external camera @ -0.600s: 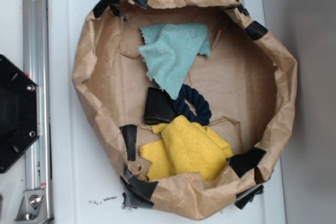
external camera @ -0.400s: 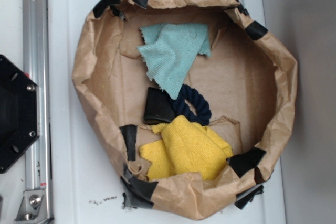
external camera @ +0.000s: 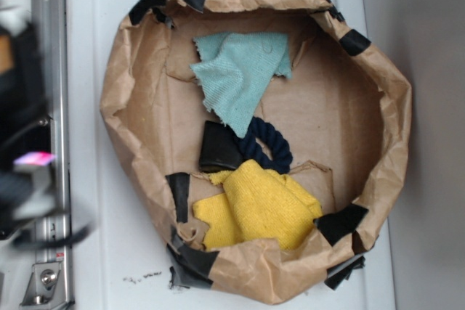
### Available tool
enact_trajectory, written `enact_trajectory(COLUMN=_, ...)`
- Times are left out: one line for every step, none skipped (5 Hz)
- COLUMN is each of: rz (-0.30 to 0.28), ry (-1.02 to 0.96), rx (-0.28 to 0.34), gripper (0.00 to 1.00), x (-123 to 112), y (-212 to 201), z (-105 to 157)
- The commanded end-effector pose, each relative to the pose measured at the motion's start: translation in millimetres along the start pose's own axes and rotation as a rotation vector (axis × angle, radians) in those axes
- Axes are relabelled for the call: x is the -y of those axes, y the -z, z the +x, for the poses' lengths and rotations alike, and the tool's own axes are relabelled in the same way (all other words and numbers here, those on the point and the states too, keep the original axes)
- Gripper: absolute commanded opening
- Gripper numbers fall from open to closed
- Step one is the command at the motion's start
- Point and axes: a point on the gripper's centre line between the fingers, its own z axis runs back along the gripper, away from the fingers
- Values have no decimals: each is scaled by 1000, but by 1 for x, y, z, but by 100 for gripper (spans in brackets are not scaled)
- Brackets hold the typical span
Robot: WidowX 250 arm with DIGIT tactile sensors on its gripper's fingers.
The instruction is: Grab the blue cloth.
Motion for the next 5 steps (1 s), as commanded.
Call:
enact_trajectory(rz=46, ry=-75, rx=75, gripper=100, x=-18, y=71, z=88)
enact_trajectory(rz=46, ry=-20, rx=55, gripper=100, x=-13, y=108, z=105)
enact_trajectory(rz=52, ry=28, rx=34, gripper=100, x=-3, y=127, z=99)
enact_trajectory(rz=102, ry=12, rx=19, gripper=100, x=-11, y=133, z=80)
enact_trajectory(rz=94, ry=2, rx=21, gripper=100, x=-30, y=133, z=68)
